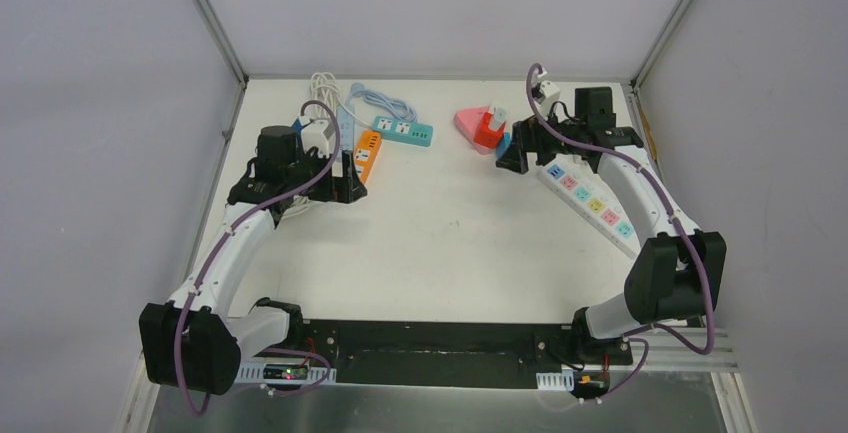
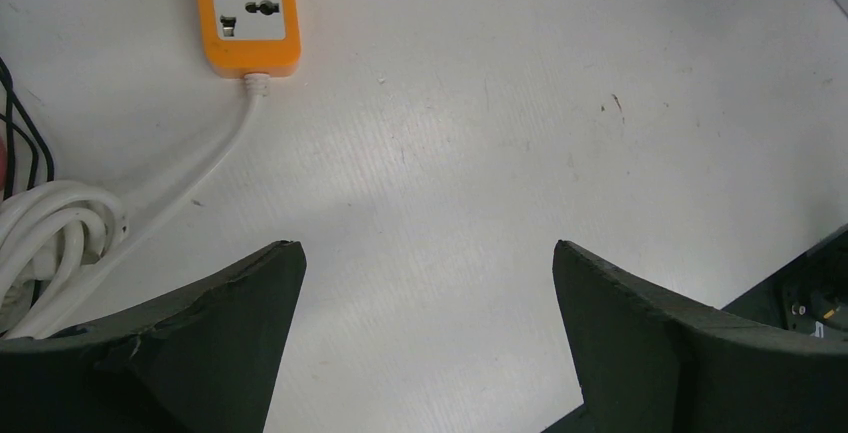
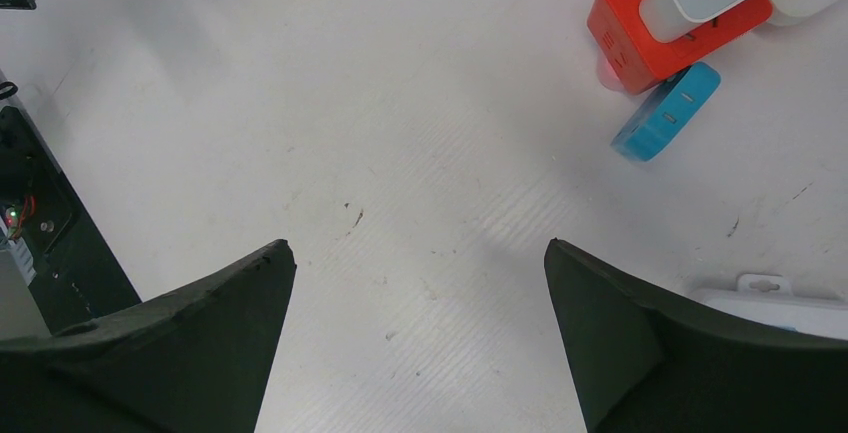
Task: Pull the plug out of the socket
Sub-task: Move the socket to the center of the board.
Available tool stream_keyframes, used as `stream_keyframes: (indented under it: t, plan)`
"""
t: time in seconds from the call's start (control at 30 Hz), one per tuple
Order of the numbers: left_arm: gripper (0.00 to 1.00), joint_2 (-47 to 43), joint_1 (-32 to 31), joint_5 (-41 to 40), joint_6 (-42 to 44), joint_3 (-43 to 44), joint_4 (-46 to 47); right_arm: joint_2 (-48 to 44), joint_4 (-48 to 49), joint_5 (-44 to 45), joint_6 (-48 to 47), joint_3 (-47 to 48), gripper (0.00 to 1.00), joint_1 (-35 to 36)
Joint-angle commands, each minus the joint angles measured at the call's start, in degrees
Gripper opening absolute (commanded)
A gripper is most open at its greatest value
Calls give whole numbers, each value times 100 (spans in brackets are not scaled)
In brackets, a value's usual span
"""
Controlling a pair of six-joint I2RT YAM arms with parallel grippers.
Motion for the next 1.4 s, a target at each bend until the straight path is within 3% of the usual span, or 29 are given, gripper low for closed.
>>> stream_keyframes:
  t: [0.0, 0.83, 1.37]
  plan:
    - [99, -60, 72, 148, -68, 27, 238, -189, 212, -139, 44, -35, 100, -54]
    - [99, -139, 139, 501, -218, 17, 298, 110, 448, 254, 258, -21, 100, -69]
    - [99, -391, 140, 575, -272, -38, 299, 639, 543, 1264, 691, 504, 100, 275]
